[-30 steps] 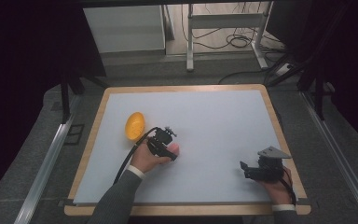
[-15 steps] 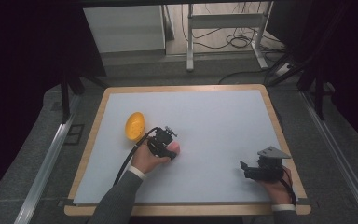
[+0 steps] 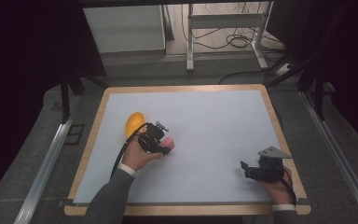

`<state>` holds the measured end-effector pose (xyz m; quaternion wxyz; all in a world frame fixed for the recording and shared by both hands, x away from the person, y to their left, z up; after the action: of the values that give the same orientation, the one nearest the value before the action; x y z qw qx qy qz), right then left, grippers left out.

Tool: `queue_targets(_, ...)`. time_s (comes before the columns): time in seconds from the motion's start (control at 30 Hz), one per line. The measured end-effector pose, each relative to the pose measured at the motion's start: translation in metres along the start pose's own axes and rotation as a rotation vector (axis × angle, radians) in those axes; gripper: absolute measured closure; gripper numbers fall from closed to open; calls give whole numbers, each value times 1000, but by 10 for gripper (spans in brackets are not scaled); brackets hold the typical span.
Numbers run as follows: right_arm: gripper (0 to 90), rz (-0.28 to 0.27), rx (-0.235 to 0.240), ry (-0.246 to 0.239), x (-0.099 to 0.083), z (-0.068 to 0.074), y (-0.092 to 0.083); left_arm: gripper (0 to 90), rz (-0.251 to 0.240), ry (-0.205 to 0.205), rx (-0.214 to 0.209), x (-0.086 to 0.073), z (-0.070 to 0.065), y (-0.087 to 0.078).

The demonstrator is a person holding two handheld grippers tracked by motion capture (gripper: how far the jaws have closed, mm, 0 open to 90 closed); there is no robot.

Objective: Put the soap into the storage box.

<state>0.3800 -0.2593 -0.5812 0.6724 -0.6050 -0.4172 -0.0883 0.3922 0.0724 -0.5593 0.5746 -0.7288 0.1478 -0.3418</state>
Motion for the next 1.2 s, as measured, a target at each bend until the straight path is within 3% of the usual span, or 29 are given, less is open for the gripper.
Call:
queue_targets(0.23, 76, 0, 2, -1, 0, 1, 0, 603, -15, 0, 4, 3, 2, -11)
queue_targets(1.2, 76, 7, -4, 2, -1, 0, 1, 603, -68, -139, 43, -14, 63, -41)
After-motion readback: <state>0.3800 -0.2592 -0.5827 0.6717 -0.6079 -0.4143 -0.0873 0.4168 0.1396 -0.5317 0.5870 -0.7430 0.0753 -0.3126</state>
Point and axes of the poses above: each handheld gripper's, and its own axes: y roughly forward along the jaws, x roughly out of its top, z roughly to its left, the point moved 10 cm from there along y, roughly forward along the jaws, and after that the axes turned 9 degrees about z, right-handed, at the moved point
